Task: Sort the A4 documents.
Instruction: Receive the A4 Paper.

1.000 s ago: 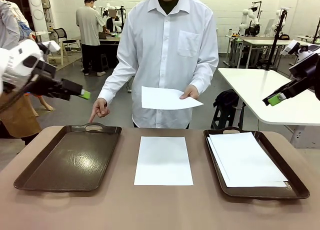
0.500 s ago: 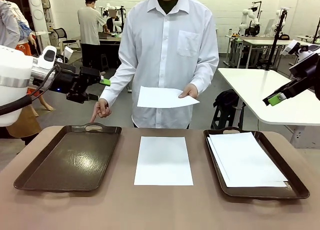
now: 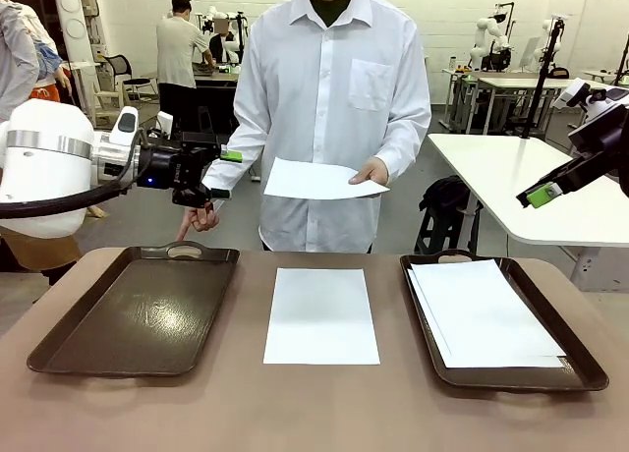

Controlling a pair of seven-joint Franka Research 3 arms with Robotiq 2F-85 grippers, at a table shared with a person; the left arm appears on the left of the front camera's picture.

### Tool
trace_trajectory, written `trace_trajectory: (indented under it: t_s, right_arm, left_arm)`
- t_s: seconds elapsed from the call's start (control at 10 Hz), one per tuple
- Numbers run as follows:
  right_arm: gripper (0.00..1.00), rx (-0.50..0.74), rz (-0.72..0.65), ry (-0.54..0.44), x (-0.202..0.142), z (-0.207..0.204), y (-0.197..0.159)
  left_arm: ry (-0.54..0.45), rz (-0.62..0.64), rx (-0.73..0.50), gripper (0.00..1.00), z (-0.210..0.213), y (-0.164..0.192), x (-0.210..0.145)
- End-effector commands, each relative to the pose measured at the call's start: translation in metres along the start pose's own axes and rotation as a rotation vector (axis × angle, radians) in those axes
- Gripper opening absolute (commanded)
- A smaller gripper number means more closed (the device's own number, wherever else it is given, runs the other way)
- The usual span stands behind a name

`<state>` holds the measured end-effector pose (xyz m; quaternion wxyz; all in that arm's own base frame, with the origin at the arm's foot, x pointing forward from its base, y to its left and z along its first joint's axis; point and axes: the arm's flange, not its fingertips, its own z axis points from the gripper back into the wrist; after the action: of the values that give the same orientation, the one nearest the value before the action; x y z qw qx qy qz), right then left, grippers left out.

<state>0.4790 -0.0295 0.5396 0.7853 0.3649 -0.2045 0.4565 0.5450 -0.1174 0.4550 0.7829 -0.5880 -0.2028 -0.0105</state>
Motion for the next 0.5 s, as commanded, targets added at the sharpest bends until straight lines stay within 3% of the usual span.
trace_trajectory:
  t_s: [0.0, 0.4]
  right_arm:
    - [1.0, 0.003, 0.002, -0.001, 0.0, -0.002, 0.0]
    - [1.0, 0.003, 0.002, -0.001, 0.0, -0.002, 0.0]
  left_arm:
    - [0.033, 0.067, -0.07, 1.0, -0.041, 0.039, 0.039]
    - [0.112, 0.133, -0.142, 1.0, -0.083, 0.048, 0.051]
